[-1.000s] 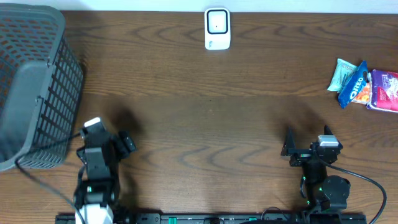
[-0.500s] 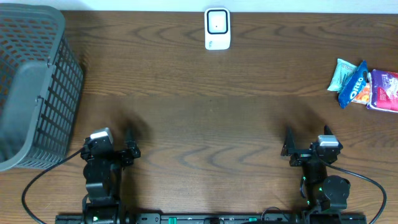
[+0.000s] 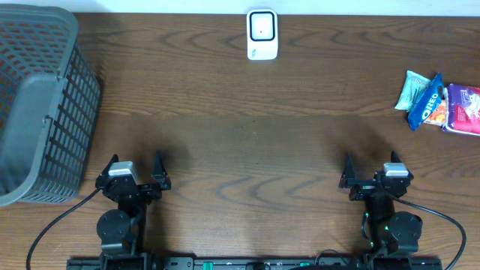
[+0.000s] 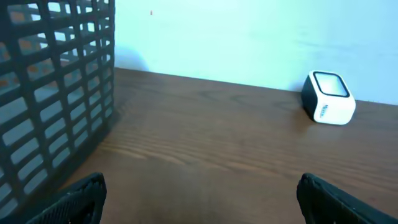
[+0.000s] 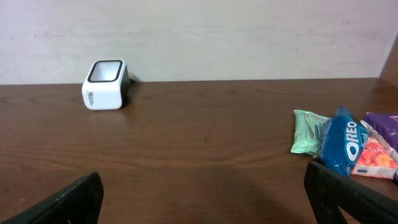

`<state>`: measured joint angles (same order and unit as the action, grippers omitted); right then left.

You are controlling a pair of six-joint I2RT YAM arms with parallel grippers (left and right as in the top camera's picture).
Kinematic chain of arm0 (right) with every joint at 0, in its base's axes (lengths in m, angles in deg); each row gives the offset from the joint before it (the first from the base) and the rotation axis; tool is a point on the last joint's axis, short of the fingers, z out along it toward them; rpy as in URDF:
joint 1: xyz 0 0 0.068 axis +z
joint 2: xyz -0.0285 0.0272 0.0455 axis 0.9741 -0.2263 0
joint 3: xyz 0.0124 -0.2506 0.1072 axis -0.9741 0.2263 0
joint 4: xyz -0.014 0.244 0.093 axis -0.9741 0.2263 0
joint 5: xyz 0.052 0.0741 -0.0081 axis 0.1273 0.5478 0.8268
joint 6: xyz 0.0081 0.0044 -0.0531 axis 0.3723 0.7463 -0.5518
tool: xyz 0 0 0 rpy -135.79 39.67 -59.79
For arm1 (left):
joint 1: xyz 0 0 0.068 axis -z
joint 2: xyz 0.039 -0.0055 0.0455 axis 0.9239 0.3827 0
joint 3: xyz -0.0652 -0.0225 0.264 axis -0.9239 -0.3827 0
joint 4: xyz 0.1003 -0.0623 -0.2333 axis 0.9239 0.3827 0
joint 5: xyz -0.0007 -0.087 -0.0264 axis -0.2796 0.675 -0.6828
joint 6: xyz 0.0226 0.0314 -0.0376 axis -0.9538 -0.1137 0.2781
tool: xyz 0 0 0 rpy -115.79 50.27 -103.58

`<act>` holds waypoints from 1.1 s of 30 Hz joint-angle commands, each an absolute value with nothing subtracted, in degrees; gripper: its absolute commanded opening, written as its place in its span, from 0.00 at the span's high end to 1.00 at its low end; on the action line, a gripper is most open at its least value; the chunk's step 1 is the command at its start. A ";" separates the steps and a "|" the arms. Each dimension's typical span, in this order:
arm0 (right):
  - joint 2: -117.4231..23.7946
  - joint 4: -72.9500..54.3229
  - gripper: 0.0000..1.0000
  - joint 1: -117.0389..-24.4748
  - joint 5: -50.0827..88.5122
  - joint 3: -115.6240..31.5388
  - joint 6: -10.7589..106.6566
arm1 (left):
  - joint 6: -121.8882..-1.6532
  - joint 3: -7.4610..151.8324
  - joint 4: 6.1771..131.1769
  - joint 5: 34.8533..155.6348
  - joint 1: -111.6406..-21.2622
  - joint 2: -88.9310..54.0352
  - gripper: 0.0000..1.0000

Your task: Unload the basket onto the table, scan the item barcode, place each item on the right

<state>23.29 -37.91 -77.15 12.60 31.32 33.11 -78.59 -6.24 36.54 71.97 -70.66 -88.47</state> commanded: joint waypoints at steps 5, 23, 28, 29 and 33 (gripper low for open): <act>23.66 -37.80 0.01 -76.71 12.12 31.54 32.26 | -79.57 -7.46 38.04 73.69 -70.37 -89.02 0.02; 23.66 -37.80 0.01 -76.71 12.12 31.54 32.28 | -95.73 -7.48 38.04 73.08 -66.07 -89.04 0.02; 23.66 -37.80 0.01 -76.71 12.12 31.54 32.28 | -82.31 -7.48 38.07 73.10 -66.07 -89.04 0.02; 23.66 -37.80 0.01 -76.71 12.12 31.54 32.28 | -80.56 -7.46 38.07 72.99 -66.07 -89.04 0.02; 23.66 -37.80 0.01 -76.71 12.12 31.54 32.28 | -77.72 -7.48 38.28 71.42 -66.13 -89.04 0.02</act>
<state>23.29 -37.91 -77.15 12.60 31.32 33.11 -82.37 -6.24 36.65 72.10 -66.24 -88.47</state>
